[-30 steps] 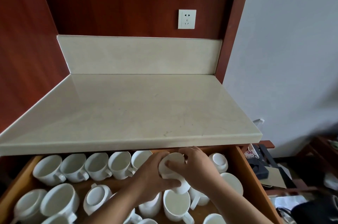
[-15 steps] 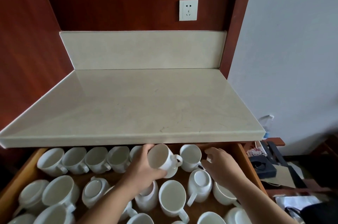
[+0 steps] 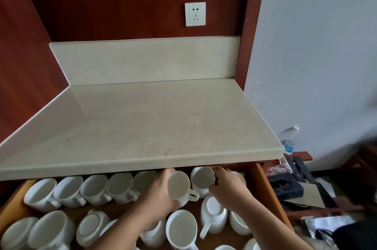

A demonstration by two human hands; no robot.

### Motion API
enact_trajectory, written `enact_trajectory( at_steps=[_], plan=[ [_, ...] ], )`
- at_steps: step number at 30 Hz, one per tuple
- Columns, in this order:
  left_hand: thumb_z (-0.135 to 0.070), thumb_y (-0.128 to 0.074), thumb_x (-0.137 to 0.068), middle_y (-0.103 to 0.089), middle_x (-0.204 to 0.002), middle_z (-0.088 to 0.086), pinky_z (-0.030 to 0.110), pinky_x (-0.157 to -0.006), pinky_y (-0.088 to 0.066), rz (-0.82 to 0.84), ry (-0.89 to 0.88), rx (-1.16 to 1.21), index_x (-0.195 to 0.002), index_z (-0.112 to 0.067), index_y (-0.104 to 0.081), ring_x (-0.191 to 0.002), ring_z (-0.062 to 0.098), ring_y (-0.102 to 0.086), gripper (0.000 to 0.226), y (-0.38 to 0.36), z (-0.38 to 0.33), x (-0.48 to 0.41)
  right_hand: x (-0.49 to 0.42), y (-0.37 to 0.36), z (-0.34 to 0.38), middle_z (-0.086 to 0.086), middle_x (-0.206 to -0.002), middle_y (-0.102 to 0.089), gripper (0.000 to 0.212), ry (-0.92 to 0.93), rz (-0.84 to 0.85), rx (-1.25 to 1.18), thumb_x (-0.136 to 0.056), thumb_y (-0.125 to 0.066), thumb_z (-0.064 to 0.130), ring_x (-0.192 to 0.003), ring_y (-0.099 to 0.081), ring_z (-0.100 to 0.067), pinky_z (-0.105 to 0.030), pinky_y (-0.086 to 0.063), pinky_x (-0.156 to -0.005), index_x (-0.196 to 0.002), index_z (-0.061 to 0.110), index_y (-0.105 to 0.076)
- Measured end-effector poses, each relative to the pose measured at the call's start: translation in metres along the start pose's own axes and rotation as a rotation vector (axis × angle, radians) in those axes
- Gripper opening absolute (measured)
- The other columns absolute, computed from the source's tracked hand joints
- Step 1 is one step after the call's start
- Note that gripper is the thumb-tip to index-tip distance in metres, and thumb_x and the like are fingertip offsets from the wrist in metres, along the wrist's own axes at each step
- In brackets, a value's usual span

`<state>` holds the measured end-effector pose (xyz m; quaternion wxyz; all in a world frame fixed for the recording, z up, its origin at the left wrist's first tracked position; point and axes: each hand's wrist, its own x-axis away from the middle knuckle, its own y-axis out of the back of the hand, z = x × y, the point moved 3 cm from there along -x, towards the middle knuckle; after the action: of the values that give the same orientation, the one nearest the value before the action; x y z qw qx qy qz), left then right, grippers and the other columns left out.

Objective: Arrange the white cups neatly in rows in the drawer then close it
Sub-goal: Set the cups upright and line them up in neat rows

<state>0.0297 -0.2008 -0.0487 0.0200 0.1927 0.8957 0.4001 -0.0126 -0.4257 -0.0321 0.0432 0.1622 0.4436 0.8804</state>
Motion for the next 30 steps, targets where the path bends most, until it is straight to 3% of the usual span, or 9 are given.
enact_trajectory(
  at_steps=[5,10,14,18,22,26,30],
  plan=[
    [-0.055,-0.080,-0.070,-0.046,-0.145,-0.004,0.031,-0.111,-0.034,-0.001,-0.082,-0.237,-0.147,-0.030,-0.034,-0.133,0.018,-0.040,0.093,-0.002,-0.001,-0.009,-0.003,-0.004,0.003,0.000,-0.131,-0.055,0.060,-0.005,0.039,-0.017,-0.083,-0.053,0.026,-0.115,-0.055,-0.018,-0.027,-0.045,-0.089,-0.143,0.024,-0.049],
    [-0.056,-0.069,-0.075,-0.042,-0.152,-0.008,0.042,-0.117,-0.025,-0.064,-0.165,-0.437,-0.149,-0.033,-0.032,-0.142,0.021,-0.028,0.086,-0.005,0.003,-0.011,-0.006,-0.009,0.005,-0.002,-0.131,-0.054,0.059,-0.013,0.056,-0.010,-0.086,-0.056,0.026,-0.117,-0.052,-0.019,-0.026,-0.039,-0.084,-0.143,0.020,-0.045],
    [-0.064,-0.067,-0.074,-0.044,-0.153,-0.008,0.044,-0.120,-0.027,-0.089,-0.223,-0.410,-0.150,-0.030,-0.034,-0.145,0.019,-0.027,0.089,-0.009,0.014,-0.015,-0.008,-0.014,0.006,-0.005,-0.136,-0.049,0.062,-0.021,0.059,0.010,-0.089,-0.058,0.025,-0.121,-0.050,-0.021,-0.026,-0.037,-0.086,-0.147,0.018,-0.038],
    [-0.068,-0.066,-0.079,-0.043,-0.156,-0.007,0.035,-0.120,-0.025,-0.126,-0.260,-0.386,-0.157,-0.027,-0.030,-0.145,0.020,-0.029,0.095,-0.011,0.022,-0.019,-0.011,-0.017,0.009,-0.004,-0.140,-0.044,0.064,-0.003,0.055,0.029,-0.089,-0.059,0.024,-0.126,-0.044,-0.021,-0.027,-0.039,-0.095,-0.148,0.017,-0.035],
    [-0.070,-0.064,-0.083,-0.035,-0.160,-0.007,0.032,-0.123,-0.018,-0.107,-0.246,-0.384,-0.159,-0.027,-0.024,-0.149,0.019,-0.023,0.096,-0.012,0.027,-0.025,-0.015,-0.022,0.011,-0.003,-0.141,-0.048,0.077,-0.013,0.052,0.026,-0.083,-0.069,0.036,-0.130,-0.043,-0.021,-0.029,-0.039,-0.102,-0.149,0.016,-0.035],
    [-0.074,-0.058,-0.076,-0.037,-0.159,-0.007,0.037,-0.124,-0.020,-0.116,-0.246,-0.426,-0.158,-0.029,-0.026,-0.149,0.021,-0.026,0.099,-0.015,0.032,-0.030,-0.019,-0.026,0.010,-0.004,-0.142,-0.044,0.082,-0.029,0.041,0.039,-0.083,-0.071,0.036,-0.131,-0.042,-0.021,-0.029,-0.039,-0.104,-0.151,0.013,-0.030],
    [-0.067,-0.066,-0.080,-0.030,-0.163,-0.006,0.039,-0.126,-0.017,-0.128,-0.242,-0.436,-0.159,-0.029,-0.024,-0.152,0.023,-0.020,0.098,-0.017,0.033,-0.033,-0.022,-0.027,0.007,-0.004,-0.142,-0.045,0.082,-0.043,0.019,0.030,-0.084,-0.070,0.036,-0.131,-0.045,-0.021,-0.029,-0.040,-0.103,-0.152,0.015,-0.030]
  ],
)
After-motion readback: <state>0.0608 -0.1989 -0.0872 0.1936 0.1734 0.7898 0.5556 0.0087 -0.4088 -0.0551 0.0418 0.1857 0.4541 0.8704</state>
